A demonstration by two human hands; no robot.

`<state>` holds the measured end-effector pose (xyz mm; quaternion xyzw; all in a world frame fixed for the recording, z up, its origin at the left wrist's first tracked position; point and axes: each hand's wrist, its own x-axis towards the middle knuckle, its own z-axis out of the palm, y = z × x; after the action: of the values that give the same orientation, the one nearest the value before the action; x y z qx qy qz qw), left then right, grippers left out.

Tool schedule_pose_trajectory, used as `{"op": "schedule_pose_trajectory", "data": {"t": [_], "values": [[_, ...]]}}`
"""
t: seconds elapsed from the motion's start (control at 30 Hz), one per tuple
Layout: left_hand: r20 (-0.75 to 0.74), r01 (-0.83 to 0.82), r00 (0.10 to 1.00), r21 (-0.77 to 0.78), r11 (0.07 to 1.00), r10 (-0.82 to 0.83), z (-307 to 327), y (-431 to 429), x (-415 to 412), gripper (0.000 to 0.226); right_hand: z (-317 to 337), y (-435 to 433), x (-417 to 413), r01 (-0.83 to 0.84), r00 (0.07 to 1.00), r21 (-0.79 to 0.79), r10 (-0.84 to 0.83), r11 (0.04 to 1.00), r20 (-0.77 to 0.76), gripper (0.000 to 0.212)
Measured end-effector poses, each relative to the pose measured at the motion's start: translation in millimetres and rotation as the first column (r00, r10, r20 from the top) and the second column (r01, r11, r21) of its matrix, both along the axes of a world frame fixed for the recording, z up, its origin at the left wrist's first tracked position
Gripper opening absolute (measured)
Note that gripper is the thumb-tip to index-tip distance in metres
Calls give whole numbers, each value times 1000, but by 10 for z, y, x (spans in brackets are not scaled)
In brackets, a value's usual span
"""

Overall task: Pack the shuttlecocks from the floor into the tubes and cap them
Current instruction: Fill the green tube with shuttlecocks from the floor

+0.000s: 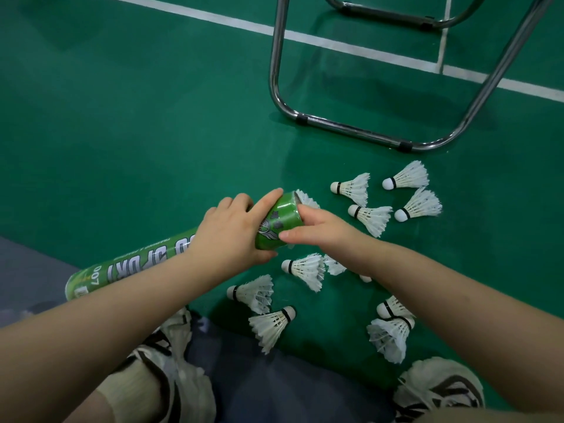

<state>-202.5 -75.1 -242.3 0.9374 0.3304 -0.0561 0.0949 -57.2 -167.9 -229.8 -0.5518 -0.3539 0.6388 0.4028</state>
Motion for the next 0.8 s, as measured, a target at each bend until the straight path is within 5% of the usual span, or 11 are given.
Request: {"op": "schedule_pose_trajectory", "data": {"t": [0.2, 0.37, 0.47, 0.63, 0.8], "values": [[0, -3, 1000, -7, 1000, 3, -45, 0, -233, 96, -71, 108, -199, -127, 991, -21, 126, 992, -44, 38], [-37, 12, 999, -11, 1000, -12, -131, 1, -399, 95, -197, 86, -450, -9, 1000, -59, 10, 998, 8, 47], [-54, 26, 998, -10, 1000, -26, -166, 2, -463, 95, -252, 46, -558, 31, 989, -46, -24, 998, 148, 56], [-34, -34, 999, -20, 999, 34, -178, 118, -560, 97, -311, -44, -517, 171, 871, 79, -188, 982, 454, 30], [-66, -56, 996, -23, 998, 54, -232, 146, -653, 99, -397, -137, -574, 261, 818, 30, -237, 965, 525, 26]]}}
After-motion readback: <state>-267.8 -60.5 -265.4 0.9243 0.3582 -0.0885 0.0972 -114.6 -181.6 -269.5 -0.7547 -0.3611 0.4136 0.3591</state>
